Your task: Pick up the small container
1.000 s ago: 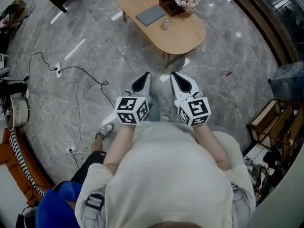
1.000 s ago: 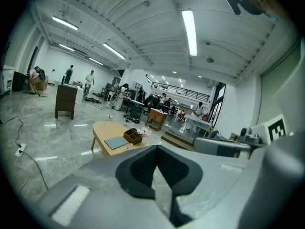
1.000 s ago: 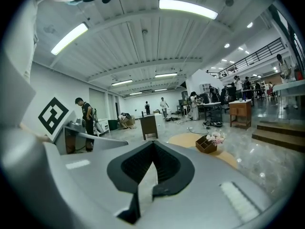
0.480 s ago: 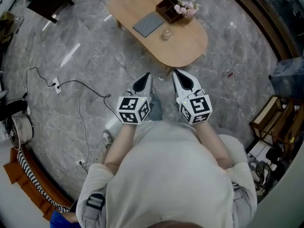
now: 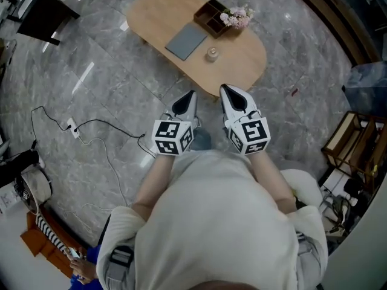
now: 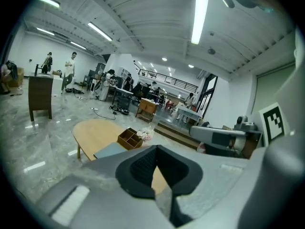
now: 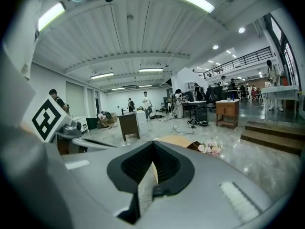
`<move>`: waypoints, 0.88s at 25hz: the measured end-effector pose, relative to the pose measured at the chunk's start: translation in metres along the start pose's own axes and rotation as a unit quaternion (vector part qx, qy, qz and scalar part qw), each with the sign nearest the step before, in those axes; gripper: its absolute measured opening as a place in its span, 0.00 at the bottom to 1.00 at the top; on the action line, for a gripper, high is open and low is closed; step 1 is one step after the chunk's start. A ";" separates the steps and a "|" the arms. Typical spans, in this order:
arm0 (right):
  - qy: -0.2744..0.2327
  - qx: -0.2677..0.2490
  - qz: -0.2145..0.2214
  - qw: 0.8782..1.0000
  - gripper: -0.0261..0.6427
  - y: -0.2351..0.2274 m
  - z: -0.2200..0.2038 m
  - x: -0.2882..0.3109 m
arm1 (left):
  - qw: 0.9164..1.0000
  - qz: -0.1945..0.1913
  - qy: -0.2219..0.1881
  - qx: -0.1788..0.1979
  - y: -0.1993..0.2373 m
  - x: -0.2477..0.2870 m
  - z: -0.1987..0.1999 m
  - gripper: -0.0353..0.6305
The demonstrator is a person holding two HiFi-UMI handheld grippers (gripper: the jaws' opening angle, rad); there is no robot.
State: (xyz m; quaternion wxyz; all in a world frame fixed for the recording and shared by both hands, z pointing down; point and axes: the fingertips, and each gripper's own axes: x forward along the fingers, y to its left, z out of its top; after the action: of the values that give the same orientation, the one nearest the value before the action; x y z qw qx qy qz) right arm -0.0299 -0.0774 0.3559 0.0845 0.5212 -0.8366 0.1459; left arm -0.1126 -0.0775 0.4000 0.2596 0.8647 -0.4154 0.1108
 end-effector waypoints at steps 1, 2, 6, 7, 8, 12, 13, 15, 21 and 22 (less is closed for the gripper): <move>0.002 0.002 -0.006 1.000 0.04 -0.004 0.001 0.009 | 1.000 -0.004 0.004 0.001 0.007 0.008 0.003 0.06; 0.003 0.004 -0.012 1.000 0.04 -0.009 0.001 0.016 | 1.000 -0.009 0.009 0.002 0.013 0.016 0.005 0.06; 0.010 0.015 -0.036 0.999 0.04 -0.025 -0.002 0.038 | 0.999 -0.028 0.025 0.012 0.030 0.044 0.007 0.06; 0.012 0.017 -0.041 0.999 0.04 -0.029 -0.004 0.043 | 0.999 -0.034 0.029 0.015 0.034 0.052 0.007 0.06; 0.015 0.018 -0.045 0.999 0.04 -0.033 -0.006 0.047 | 0.999 -0.039 0.032 0.017 0.037 0.060 0.006 0.06; 0.029 0.021 -0.055 0.998 0.04 -0.048 -0.018 0.062 | 0.998 -0.050 0.044 0.022 0.049 0.091 -0.001 0.06; 0.033 0.022 -0.056 0.998 0.04 -0.052 -0.022 0.066 | 0.997 -0.049 0.048 0.021 0.052 0.099 -0.005 0.06; 0.043 0.026 -0.056 0.997 0.04 -0.061 -0.032 0.073 | 0.997 -0.047 0.056 0.017 0.060 0.115 -0.014 0.06; 0.067 0.039 -0.057 0.995 0.04 -0.096 -0.062 0.103 | 0.995 -0.054 0.083 0.025 0.078 0.173 -0.048 0.12; 0.070 0.039 -0.057 0.995 0.04 -0.102 -0.066 0.109 | 0.994 -0.054 0.089 0.030 0.081 0.183 -0.056 0.16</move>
State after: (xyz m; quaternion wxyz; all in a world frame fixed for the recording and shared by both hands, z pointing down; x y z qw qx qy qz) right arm 0.0130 -0.1898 0.4663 0.1304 0.5592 -0.7915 0.2091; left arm -0.0586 -0.2109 0.5505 0.2749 0.8802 -0.3397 0.1853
